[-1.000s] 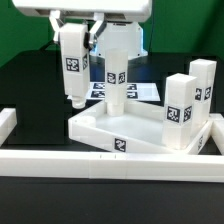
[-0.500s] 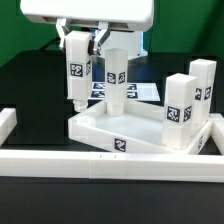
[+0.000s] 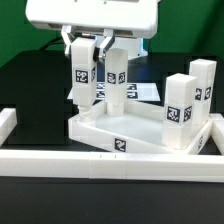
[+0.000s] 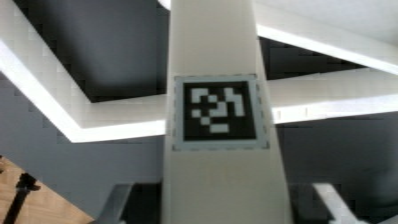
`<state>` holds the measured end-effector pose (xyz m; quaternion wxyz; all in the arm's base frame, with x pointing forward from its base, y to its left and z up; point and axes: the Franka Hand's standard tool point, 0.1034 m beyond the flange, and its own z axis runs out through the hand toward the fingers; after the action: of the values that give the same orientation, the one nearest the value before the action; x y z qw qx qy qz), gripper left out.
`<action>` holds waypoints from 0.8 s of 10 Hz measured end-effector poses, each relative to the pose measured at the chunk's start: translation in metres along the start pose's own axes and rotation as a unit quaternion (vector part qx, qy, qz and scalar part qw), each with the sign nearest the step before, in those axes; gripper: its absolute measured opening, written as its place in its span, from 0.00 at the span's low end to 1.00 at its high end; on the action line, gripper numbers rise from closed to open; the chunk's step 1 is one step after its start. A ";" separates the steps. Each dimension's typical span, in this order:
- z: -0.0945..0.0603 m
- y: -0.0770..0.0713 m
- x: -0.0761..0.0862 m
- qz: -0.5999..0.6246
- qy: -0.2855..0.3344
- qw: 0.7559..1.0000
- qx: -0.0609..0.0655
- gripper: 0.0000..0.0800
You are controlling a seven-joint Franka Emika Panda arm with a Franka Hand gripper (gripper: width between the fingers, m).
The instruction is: Assemble desk
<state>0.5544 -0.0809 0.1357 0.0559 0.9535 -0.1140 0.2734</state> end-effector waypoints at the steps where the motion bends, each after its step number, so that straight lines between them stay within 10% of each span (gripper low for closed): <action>1: 0.000 0.000 0.000 0.000 0.000 1.000 0.000 0.36; 8: 0.007 -0.006 -0.006 -0.012 0.010 1.000 -0.004 0.36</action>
Offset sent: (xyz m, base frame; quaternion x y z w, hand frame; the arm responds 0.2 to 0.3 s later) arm -0.0010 0.0098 -0.0114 -0.0101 0.0185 0.0092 0.9997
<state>0.5547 -0.0748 0.1265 0.0643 0.9518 -0.1036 0.2813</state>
